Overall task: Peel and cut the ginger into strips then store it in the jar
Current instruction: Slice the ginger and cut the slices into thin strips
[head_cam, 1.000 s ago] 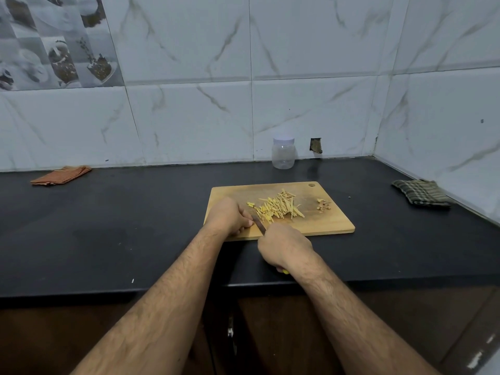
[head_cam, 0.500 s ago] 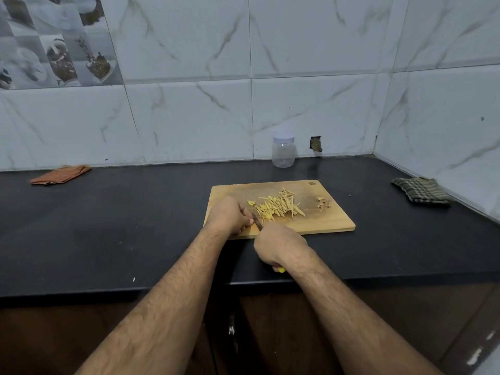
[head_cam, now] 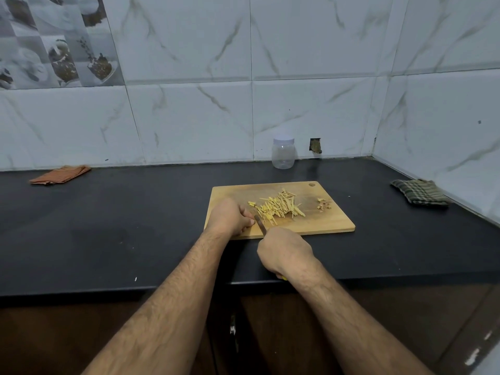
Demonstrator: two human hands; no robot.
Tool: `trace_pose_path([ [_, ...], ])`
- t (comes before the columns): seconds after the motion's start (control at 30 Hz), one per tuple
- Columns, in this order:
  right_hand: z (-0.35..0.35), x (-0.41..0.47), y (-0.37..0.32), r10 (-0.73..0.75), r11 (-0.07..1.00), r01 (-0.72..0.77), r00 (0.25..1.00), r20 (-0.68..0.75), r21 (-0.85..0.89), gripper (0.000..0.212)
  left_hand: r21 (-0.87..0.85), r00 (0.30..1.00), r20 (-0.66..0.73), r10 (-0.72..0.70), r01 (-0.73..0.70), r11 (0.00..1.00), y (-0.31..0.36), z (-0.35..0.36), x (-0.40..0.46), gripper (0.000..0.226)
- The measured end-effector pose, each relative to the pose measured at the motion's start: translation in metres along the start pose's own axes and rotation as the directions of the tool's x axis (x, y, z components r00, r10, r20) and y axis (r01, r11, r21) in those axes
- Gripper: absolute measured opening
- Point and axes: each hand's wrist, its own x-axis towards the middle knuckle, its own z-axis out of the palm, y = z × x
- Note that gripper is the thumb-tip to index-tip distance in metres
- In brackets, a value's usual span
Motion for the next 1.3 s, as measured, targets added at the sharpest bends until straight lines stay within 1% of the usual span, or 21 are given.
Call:
trace_pose_path([
  [0.13, 0.003, 0.002, -0.001, -0.017, 1.000, 0.017, 1.000, -0.007, -0.003, 0.029, 0.011, 1.000, -0.018, 0.015, -0.014, 1.000, -0.001, 0.001, 0.000, 0.010],
  [0.27, 0.003, 0.004, -0.003, -0.010, 1.000, 0.011, 1.000, 0.018, -0.017, 0.027, 0.016, 1.000, -0.020, 0.020, -0.019, 1.000, -0.002, 0.001, 0.001, 0.013],
  [0.4, -0.003, 0.005, -0.006, 0.028, 1.000, -0.029, 0.996, 0.086, 0.006, 0.019, 0.008, 1.000, -0.013, 0.013, -0.013, 1.000, -0.002, 0.001, 0.002, 0.018],
  [0.47, -0.005, 0.005, -0.010, 0.045, 0.999, -0.044, 0.995, 0.093, -0.010, 0.015, 0.005, 1.000, -0.010, 0.007, -0.006, 1.000, -0.002, 0.001, 0.002, 0.014],
  [0.53, -0.005, 0.005, -0.014, 0.033, 0.998, -0.028, 0.996, 0.079, -0.056, 0.013, -0.002, 1.000, -0.007, 0.001, -0.001, 1.000, -0.002, 0.001, 0.002, 0.011],
  [0.63, -0.001, 0.001, -0.015, 0.015, 0.993, -0.009, 0.998, 0.053, -0.115, 0.021, -0.014, 1.000, -0.008, -0.012, 0.012, 1.000, -0.003, 0.002, 0.003, 0.015],
  [0.73, 0.002, -0.004, -0.007, 0.039, 0.990, -0.032, 0.998, 0.051, -0.136, 0.026, -0.033, 1.000, -0.001, -0.027, 0.027, 0.999, -0.003, 0.001, 0.003, 0.016],
  [0.87, 0.002, -0.008, -0.002, 0.048, 0.996, -0.045, 0.998, 0.029, -0.081, 0.025, -0.041, 0.999, 0.013, -0.034, 0.034, 0.999, -0.003, 0.001, 0.002, 0.008],
  [1.0, 0.002, -0.006, -0.006, 0.022, 0.999, -0.021, 1.000, 0.011, -0.031, 0.024, -0.046, 0.999, 0.010, -0.034, 0.034, 0.998, -0.003, 0.000, 0.001, 0.018],
  [1.13, 0.002, -0.004, -0.009, 0.008, 1.000, -0.007, 1.000, 0.019, -0.024, 0.024, -0.036, 1.000, -0.004, -0.025, 0.025, 0.999, -0.004, 0.001, 0.002, 0.021],
  [1.23, 0.002, -0.003, -0.009, 0.007, 0.999, -0.006, 1.000, 0.023, -0.033, 0.017, -0.045, 1.000, -0.005, -0.024, 0.024, 0.999, -0.004, 0.001, 0.002, 0.022],
  [1.3, 0.003, -0.003, -0.010, 0.011, 0.999, -0.010, 1.000, 0.025, -0.035, 0.017, -0.039, 1.000, -0.007, -0.027, 0.027, 0.999, -0.004, 0.001, 0.002, 0.022],
])
